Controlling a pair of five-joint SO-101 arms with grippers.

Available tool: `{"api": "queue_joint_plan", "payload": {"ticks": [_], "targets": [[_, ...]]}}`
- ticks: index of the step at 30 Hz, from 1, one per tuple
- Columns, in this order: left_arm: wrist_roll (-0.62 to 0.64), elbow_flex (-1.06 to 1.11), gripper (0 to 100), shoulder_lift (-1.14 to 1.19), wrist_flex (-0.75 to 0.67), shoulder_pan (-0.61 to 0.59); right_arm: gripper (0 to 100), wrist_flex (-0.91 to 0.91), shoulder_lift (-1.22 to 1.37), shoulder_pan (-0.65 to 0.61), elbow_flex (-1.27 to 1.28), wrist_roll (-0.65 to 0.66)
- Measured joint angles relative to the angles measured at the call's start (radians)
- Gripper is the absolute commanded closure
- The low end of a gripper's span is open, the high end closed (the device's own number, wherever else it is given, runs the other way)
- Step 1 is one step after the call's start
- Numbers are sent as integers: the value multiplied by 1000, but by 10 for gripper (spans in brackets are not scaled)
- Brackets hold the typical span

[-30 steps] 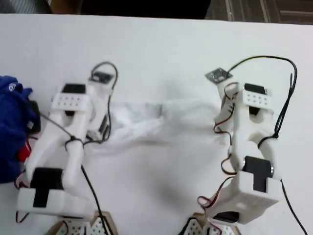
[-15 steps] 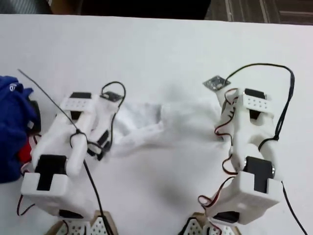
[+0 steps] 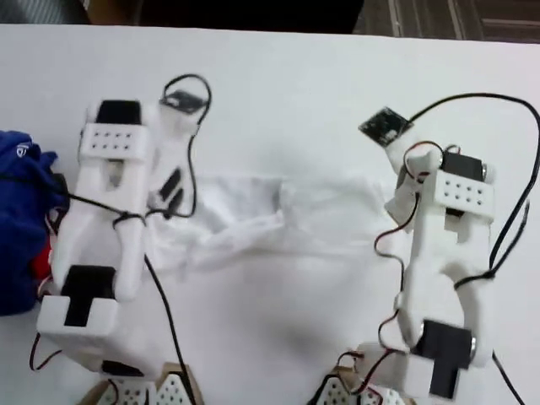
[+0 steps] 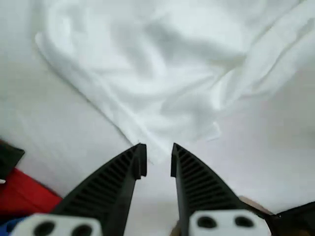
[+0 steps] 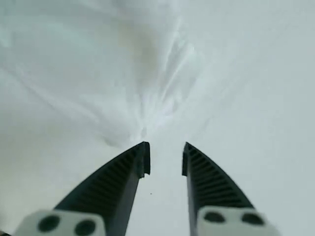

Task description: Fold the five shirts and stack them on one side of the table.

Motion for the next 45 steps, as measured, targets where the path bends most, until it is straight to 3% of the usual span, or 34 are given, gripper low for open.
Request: {"api": "queue_joint_plan", "payload": {"ticks": [9,20,31,34,38,41,45], "targets": [[77,-12,891,253,-89,199,786,9,-44,-40,0,0],[78,-18,891,362,-18,210,786,-192,161,-40,0,-192],[37,6,891,275,18,207,786,-226,281,-38,2,-207],[25,6,891,199,8,143,786,-226,279,-38,2,-218],[25,15,889,147,-58,-38,785,-239,279,-31,3,-307],[25,15,843,147,-94,-163,785,-275,281,-23,5,-362],[25,15,779,147,-104,-244,785,-322,316,-25,5,-396]]}}
